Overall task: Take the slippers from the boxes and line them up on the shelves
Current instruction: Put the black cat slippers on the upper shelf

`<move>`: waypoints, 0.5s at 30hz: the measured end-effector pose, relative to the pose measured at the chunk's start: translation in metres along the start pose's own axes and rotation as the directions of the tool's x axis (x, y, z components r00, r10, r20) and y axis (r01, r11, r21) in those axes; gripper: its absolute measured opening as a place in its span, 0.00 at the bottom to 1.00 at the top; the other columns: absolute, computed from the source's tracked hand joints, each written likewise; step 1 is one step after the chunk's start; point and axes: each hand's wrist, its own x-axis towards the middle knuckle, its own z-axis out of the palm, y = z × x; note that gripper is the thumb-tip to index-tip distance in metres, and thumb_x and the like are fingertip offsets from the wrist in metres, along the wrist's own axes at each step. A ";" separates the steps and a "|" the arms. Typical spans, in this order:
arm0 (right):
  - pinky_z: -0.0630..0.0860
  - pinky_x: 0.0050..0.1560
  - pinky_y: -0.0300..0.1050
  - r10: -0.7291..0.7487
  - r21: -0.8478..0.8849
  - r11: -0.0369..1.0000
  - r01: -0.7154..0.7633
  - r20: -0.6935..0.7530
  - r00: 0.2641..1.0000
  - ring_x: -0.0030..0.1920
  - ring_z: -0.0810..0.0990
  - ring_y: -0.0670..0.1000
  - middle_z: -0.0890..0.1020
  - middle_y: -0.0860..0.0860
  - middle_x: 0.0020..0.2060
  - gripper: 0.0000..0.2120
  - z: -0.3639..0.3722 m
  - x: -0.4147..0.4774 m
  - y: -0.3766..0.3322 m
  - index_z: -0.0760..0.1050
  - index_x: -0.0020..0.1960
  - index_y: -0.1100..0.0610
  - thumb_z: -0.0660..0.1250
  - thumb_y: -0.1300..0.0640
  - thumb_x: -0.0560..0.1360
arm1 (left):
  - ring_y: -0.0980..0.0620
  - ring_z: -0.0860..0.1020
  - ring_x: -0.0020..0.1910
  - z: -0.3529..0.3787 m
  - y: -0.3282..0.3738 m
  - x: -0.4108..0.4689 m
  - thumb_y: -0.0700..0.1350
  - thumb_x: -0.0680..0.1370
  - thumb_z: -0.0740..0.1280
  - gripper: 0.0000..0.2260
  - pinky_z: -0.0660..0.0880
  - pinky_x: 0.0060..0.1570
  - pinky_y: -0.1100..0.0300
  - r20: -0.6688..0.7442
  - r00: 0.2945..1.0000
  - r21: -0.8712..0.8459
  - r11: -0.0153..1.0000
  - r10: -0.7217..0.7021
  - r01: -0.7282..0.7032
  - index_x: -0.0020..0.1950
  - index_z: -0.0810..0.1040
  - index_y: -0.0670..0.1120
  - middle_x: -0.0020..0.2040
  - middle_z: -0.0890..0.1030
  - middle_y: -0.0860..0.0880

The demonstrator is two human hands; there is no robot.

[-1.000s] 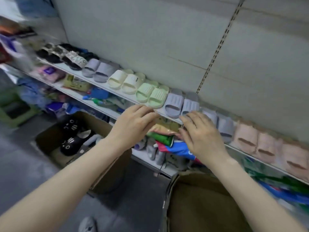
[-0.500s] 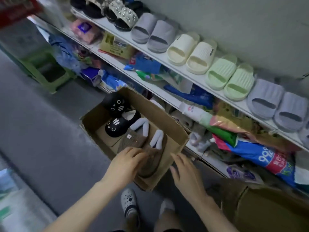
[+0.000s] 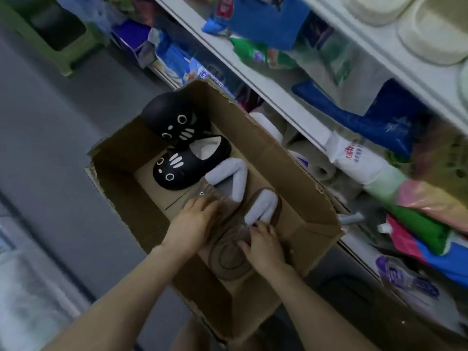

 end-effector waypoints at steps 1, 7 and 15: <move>0.63 0.71 0.52 0.009 0.015 1.000 -0.009 -0.012 1.000 0.75 0.55 0.58 0.59 0.49 0.76 0.28 0.004 0.002 0.001 0.59 0.77 0.51 0.60 0.43 0.80 | 0.45 0.60 0.74 0.007 -0.004 0.015 0.48 0.78 0.65 0.28 0.69 0.67 0.50 0.021 1.000 0.025 1.000 -0.009 0.008 0.76 0.60 0.52 0.75 0.61 0.48; 0.64 0.72 0.49 -0.102 0.127 0.985 0.120 -0.138 0.985 0.73 0.60 0.54 0.62 0.49 0.74 0.17 -0.002 -0.003 0.014 0.74 0.67 0.53 0.66 0.51 0.78 | 0.39 0.56 0.74 0.039 -0.023 0.072 0.47 0.78 0.63 0.17 0.53 0.73 0.44 0.034 0.999 0.221 0.975 -0.021 0.013 0.68 0.72 0.52 0.71 0.68 0.47; 0.60 0.75 0.51 -0.187 0.130 0.966 0.224 -0.251 0.950 0.79 0.48 0.52 0.52 0.48 0.79 0.08 -0.012 0.009 0.021 0.75 0.56 0.56 0.67 0.57 0.78 | 0.41 0.68 0.56 0.034 -0.021 0.059 0.45 0.74 0.69 0.11 0.74 0.48 0.50 -0.157 0.987 0.109 0.994 -0.011 0.028 0.56 0.77 0.51 0.54 0.77 0.47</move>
